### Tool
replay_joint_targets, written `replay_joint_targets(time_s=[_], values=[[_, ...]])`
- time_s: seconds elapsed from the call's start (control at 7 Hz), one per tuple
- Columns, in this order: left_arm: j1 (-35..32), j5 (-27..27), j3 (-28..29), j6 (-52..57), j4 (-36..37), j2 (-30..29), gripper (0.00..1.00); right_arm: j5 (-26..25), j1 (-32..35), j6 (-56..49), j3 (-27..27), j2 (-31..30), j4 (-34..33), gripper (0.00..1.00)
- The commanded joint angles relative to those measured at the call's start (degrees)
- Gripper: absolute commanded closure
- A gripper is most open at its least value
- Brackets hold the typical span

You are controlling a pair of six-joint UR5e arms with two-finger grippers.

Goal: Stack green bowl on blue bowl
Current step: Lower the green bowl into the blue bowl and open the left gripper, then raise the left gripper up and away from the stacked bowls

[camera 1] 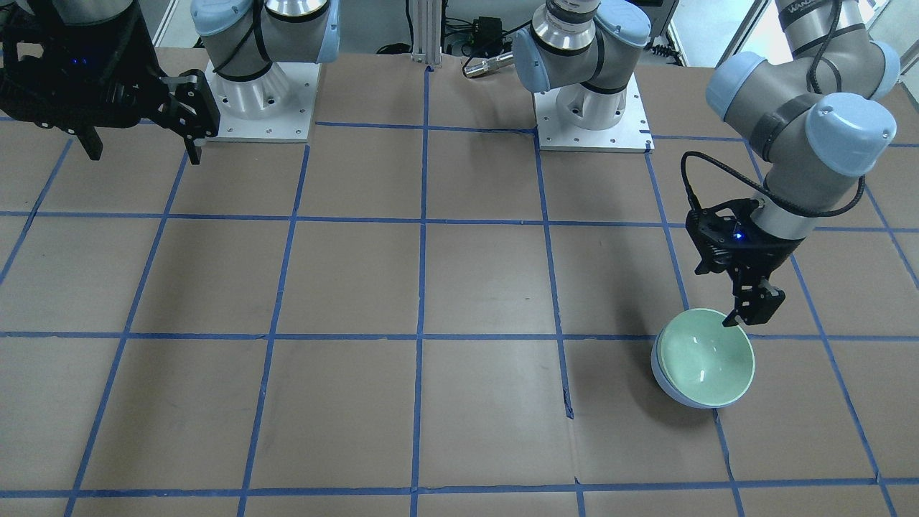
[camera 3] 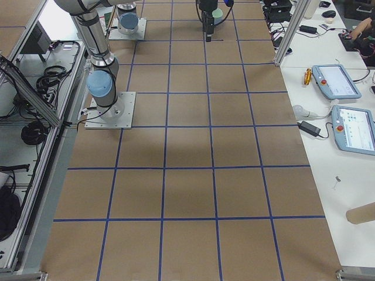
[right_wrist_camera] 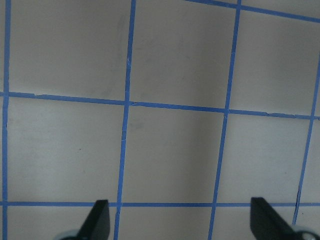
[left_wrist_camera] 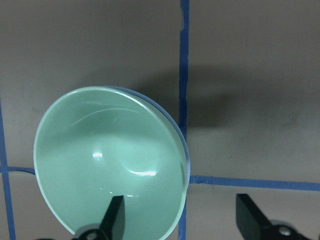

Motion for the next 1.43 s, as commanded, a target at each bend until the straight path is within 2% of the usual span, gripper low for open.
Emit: replay_joint_targets(time_s=[0.0, 0.14, 0.57, 1.0, 1.29], values=[[-2.4, -2.0, 6.8, -16.5, -10.7, 1.2, 0.03, 0.0, 0.0, 0.0, 0.0, 0.0, 0.0, 0.0], [-5.8, -1.9, 8.7, -20.1, -13.1, 2.1, 0.03, 0.0, 0.0, 0.0, 0.0, 0.0, 0.0, 0.0], [-11.4, -1.0, 9.7, -42.9, -14.4, 4.9, 0.01, 0.0, 0.0, 0.0, 0.0, 0.0, 0.0, 0.0], [-17.1, -0.5, 9.8, -72.6, -20.2, 8.2, 0.0, 0.0, 0.0, 0.0, 0.0, 0.0, 0.0, 0.0], [-17.6, 0.9, 10.4, -88.3, -24.4, 9.2, 0.0, 0.0, 0.0, 0.0, 0.0, 0.0, 0.0, 0.0]])
